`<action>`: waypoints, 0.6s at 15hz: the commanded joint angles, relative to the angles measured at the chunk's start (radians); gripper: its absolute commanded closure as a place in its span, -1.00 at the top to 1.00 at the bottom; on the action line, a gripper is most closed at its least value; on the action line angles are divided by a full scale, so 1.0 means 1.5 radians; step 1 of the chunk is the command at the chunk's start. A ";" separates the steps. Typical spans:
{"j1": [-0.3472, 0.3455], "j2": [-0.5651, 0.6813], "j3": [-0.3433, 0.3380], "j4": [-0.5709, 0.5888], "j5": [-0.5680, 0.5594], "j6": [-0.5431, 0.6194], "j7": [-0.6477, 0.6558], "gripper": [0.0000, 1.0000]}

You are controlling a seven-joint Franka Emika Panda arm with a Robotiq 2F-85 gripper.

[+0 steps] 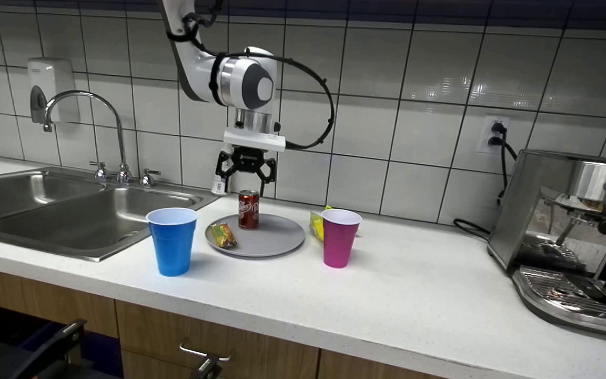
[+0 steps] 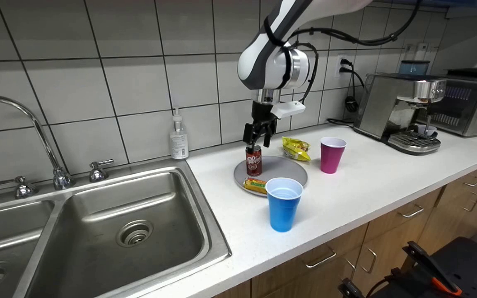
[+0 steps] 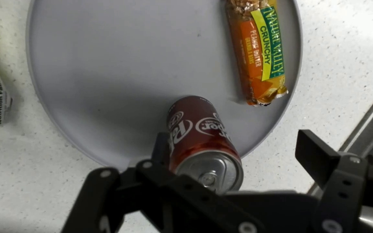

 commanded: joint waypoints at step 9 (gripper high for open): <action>0.011 0.072 -0.012 0.088 -0.043 -0.014 0.018 1.00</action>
